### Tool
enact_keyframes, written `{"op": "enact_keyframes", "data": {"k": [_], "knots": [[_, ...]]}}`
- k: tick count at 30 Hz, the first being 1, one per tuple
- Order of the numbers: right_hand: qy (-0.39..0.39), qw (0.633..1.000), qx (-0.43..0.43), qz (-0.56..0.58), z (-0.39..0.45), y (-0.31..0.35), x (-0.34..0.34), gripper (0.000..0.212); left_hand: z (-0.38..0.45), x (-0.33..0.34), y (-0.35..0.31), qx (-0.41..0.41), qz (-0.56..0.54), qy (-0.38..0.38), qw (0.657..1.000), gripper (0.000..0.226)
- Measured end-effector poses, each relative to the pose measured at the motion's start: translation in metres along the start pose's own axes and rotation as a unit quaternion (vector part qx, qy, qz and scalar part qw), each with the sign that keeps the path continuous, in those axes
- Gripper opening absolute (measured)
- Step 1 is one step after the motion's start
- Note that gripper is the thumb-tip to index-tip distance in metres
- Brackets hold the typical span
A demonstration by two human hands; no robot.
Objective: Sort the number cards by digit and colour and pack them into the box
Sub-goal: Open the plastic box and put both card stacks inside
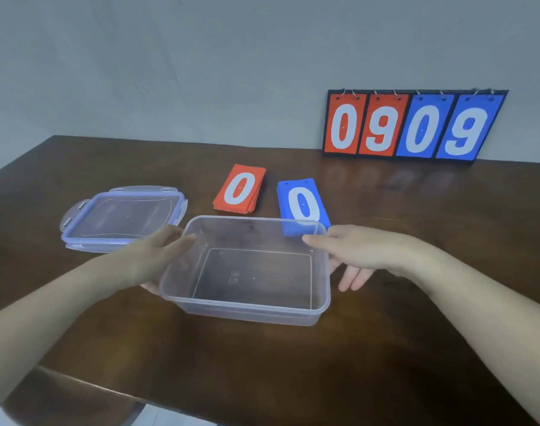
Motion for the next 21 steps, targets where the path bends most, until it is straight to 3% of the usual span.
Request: {"op": "enact_keyframes", "data": {"k": [4, 8, 11, 14, 21], "knots": [[-0.146, 0.983, 0.052, -0.099, 0.009, 0.006, -0.029, 0.056, 0.027, -0.031, -0.002, 0.052, 0.127, -0.02, 0.99, 0.043], [-0.265, 0.963, 0.049, -0.019, 0.04, 0.013, -0.056, 0.047, 0.061, -0.049, -0.025, 0.125, 0.142, -0.066, 0.98, 0.036], [-0.254, 0.963, 0.053, 0.072, 0.068, 0.015, -0.058, 0.037, 0.079, -0.04, -0.054, 0.175, 0.079, -0.056, 0.98, 0.025], [-0.241, 0.961, 0.07, 0.115, 0.09, 0.015, -0.056, 0.047, 0.099, -0.024, -0.078, 0.212, 0.009, -0.028, 0.977, 0.018], [-0.223, 0.944, 0.112, 0.216, 0.111, 0.023, -0.062, 0.06, 0.134, 0.032, -0.129, 0.149, -0.173, 0.142, 0.963, 0.033]]}}
Point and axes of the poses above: each hand's wrist, its own z-axis towards the middle knuckle, its own x-axis out of the palm, y = z × x, the point moved 3 cm from there along z, towards the middle knuckle, and after that the axes turned 4 degrees about x, right-handed, at the moved point
